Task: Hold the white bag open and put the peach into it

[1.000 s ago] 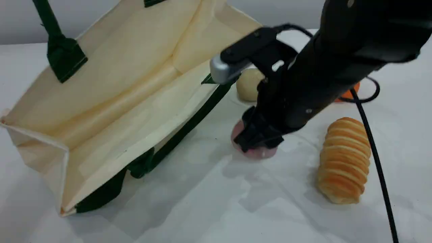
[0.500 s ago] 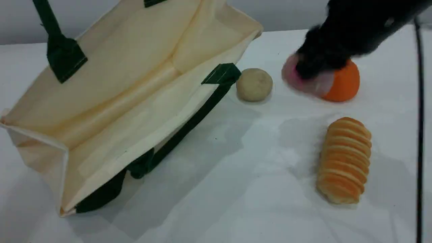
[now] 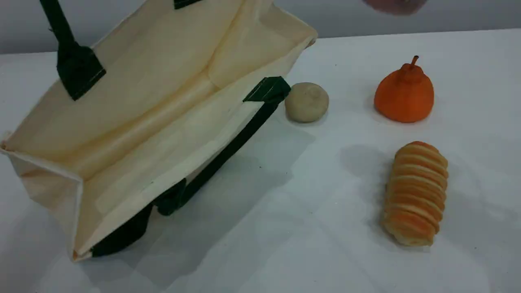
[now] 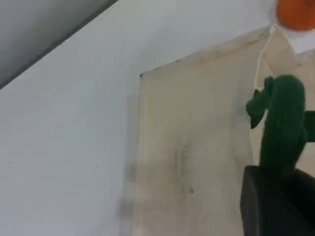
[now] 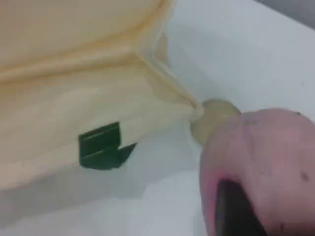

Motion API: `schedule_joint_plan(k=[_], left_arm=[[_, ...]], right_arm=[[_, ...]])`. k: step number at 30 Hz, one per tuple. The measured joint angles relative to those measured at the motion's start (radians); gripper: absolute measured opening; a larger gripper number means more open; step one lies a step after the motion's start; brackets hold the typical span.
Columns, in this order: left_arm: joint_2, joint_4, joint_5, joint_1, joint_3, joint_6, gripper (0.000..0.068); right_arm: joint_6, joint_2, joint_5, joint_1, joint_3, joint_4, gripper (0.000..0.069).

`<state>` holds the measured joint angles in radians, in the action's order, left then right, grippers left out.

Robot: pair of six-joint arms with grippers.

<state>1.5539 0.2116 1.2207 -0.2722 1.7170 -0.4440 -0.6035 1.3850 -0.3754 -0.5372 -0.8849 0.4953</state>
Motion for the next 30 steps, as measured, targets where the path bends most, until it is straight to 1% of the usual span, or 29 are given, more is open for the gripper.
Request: schedule_joint_plan(k=[4,11,14,18,22,25,27,30], left_arm=[[0.0,0.0,0.0,0.0,0.0,0.0,0.0094],[0.001,0.001,0.0,0.0,0.0,0.0,0.0094],[0.003,0.019,0.0,0.0,0.0,-0.002,0.0094],[0.013,0.062,0.0,0.0,0.0,-0.023,0.0094],[0.015,0.058,0.0,0.0,0.001,-0.023,0.0094],[0.015,0.079,0.0,0.0,0.001,-0.023,0.0094],[0.015,0.091,0.0,0.0,0.001,-0.023,0.0094],[0.015,0.087,0.0,0.0,0.001,-0.023,0.0094]], right_arm=[[0.0,-0.039,-0.044,-0.001,0.0,0.01,0.0262],[0.0,-0.078,-0.075,-0.001,0.0,0.035,0.0262],[-0.01,-0.079,-0.076,-0.008,0.0,0.053,0.0262],[-0.043,-0.079,-0.056,-0.07,0.0,0.055,0.0262],[-0.043,-0.079,-0.042,-0.139,0.0,0.056,0.0262],[-0.043,-0.079,-0.024,-0.176,0.0,0.056,0.0262],[-0.043,-0.079,-0.017,-0.196,0.0,0.056,0.0262],[-0.043,-0.079,-0.01,-0.215,0.0,0.056,0.0262]])
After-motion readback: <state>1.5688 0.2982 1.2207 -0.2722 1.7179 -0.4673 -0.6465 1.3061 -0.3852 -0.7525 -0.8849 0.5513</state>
